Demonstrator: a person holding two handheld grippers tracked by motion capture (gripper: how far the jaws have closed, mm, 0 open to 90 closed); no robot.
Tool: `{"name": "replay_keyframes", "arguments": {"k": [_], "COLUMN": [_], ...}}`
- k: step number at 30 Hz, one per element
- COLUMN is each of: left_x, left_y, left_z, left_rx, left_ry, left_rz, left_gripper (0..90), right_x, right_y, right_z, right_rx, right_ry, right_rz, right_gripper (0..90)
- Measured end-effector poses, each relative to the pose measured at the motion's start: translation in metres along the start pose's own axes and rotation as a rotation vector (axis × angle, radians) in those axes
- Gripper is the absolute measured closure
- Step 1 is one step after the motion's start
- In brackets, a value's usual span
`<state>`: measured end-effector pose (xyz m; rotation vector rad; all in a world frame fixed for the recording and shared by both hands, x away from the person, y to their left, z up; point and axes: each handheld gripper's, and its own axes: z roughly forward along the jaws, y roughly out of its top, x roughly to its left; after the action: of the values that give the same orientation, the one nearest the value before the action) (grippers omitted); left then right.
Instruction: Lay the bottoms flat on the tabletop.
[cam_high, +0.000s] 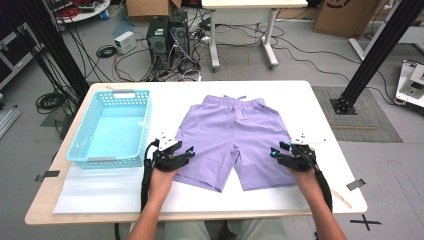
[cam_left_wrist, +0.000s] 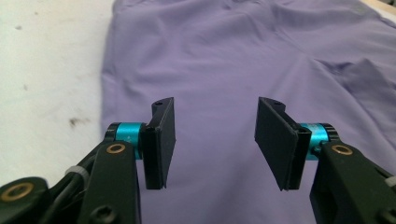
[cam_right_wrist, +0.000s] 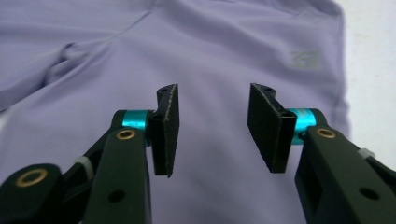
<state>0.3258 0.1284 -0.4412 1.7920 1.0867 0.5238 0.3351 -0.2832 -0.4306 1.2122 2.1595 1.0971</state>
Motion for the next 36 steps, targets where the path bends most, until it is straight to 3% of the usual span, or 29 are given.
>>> {"name": "replay_keyframes", "arguments": {"k": [3,7,13,19,22,23,25,27,29,34,36], "left_x": [-0.014,-0.035,-0.065,-0.088,-0.099,-0.102,-0.109,-0.116,-0.121,-0.122,-0.117], "left_y": [-0.004,-0.005,-0.006,-0.01,-0.011,-0.012,-0.014,-0.016,-0.018,-0.023,-0.023], "left_z": [-0.004,-0.001,0.008,0.017,0.019,0.019,0.018,0.017,0.014,0.004,0.002], "left_rx": [0.007,0.045,0.103,0.144,0.184,0.191,0.201,0.197,0.199,0.196,0.186], "left_ry": [-0.036,-0.113,-0.194,-0.207,-0.166,-0.164,-0.123,-0.126,-0.131,-0.209,-0.204], "left_rz": [0.014,0.057,0.088,0.099,0.152,0.157,0.207,0.227,0.252,0.26,0.245], "left_gripper": [47.8,48.9,45.2,45.8,52.0,55.8,65.0,79.1,87.3,87.7,73.1], "right_x": [0.007,0.011,0.014,0.025,0.028,0.028,0.03,0.031,0.031,0.033,0.035], "right_y": [-0.006,-0.017,-0.025,-0.031,-0.033,-0.034,-0.036,-0.038,-0.041,-0.044,-0.043], "right_z": [-0.007,-0.011,-0.015,-0.022,-0.027,-0.028,-0.032,-0.035,-0.037,-0.039,-0.039], "right_rx": [-0.001,0.022,0.028,0.02,0.018,0.016,0.013,0.009,0.011,0.017,0.01], "right_ry": [0.005,0.009,0.032,0.051,0.05,0.053,0.053,0.048,0.046,0.045,0.051], "right_rz": [-0.008,-0.019,0.0,-0.033,-0.034,-0.032,-0.029,-0.031,-0.03,-0.032,-0.032], "right_gripper": [51.3,51.0,49.9,49.0,49.0,49.1,49.1,49.0,48.9,48.8,48.8]}}
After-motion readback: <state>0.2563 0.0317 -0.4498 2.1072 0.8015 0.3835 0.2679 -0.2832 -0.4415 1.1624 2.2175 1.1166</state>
